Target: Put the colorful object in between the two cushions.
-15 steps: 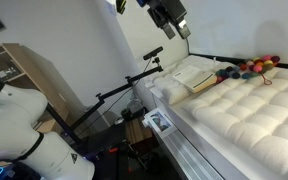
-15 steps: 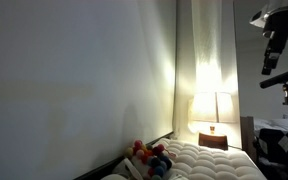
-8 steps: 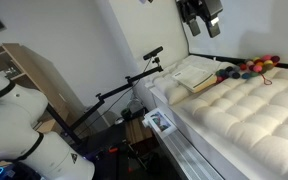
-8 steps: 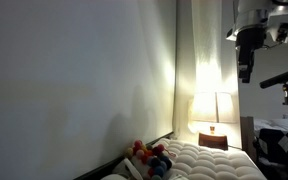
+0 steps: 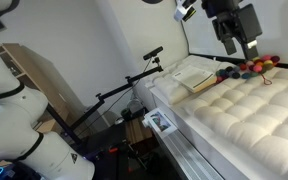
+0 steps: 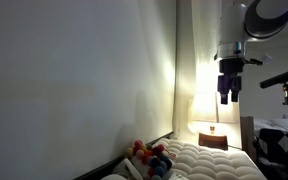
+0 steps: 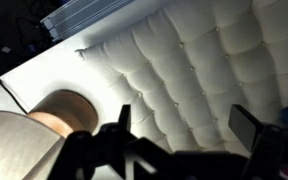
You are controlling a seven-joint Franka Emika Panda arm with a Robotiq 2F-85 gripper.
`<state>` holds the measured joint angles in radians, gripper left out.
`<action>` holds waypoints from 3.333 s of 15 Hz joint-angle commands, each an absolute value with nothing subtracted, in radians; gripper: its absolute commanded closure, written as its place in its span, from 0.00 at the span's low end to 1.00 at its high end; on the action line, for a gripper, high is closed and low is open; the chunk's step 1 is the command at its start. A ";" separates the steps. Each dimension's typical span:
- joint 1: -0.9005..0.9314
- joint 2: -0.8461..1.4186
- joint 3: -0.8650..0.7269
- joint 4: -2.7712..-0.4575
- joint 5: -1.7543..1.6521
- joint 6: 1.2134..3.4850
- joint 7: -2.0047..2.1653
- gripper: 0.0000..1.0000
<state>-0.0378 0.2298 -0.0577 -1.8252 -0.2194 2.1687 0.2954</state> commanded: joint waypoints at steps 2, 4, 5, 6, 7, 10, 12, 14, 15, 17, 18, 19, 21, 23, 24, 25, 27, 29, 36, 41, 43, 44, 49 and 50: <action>0.005 0.324 -0.109 -1.759 -0.325 2.215 0.466 0.00; -0.003 0.307 -0.103 -1.787 -0.295 2.203 0.420 0.00; 0.001 0.321 -0.106 -1.780 -0.297 2.203 0.429 0.00; 0.004 0.330 -0.108 -1.774 -0.297 2.203 0.432 0.00; 0.006 0.335 -0.109 -1.770 -0.297 2.203 0.432 0.00; 0.008 0.336 -0.110 -1.764 -0.297 2.203 0.433 0.00; 0.017 0.339 -0.115 -1.763 -0.325 2.200 0.436 0.00; 0.040 0.344 -0.118 -1.764 -0.386 2.194 0.424 0.00; 0.050 0.346 -0.115 -1.767 -0.423 2.189 0.403 0.00; 0.067 0.355 -0.107 -1.771 -0.491 2.187 0.356 0.00; 0.075 0.363 -0.104 -1.769 -0.520 2.189 0.334 0.00; 0.081 0.371 -0.101 -1.767 -0.541 2.192 0.300 0.00; 0.083 0.382 -0.090 -1.771 -0.564 2.223 0.217 0.00; 0.062 0.393 -0.070 -1.772 -0.538 2.282 0.101 0.00; 0.045 0.403 -0.060 -1.767 -0.510 2.324 0.038 0.00; 0.032 0.412 -0.051 -1.762 -0.483 2.361 -0.025 0.00; -0.007 0.434 -0.021 -1.755 -0.401 2.445 -0.159 0.00; -0.050 0.448 0.019 -1.758 -0.303 2.518 -0.299 0.00; -0.039 0.454 0.010 -1.764 -0.283 2.515 -0.315 0.00; -0.066 0.515 0.066 -1.705 -0.193 2.503 -0.425 0.00; -0.080 0.546 0.096 -1.668 -0.166 2.505 -0.505 0.00; -0.081 0.562 0.103 -1.645 -0.162 2.496 -0.530 0.00; -0.109 0.658 0.150 -1.508 -0.120 2.476 -0.662 0.00; -0.108 0.677 0.148 -1.478 -0.119 2.468 -0.674 0.00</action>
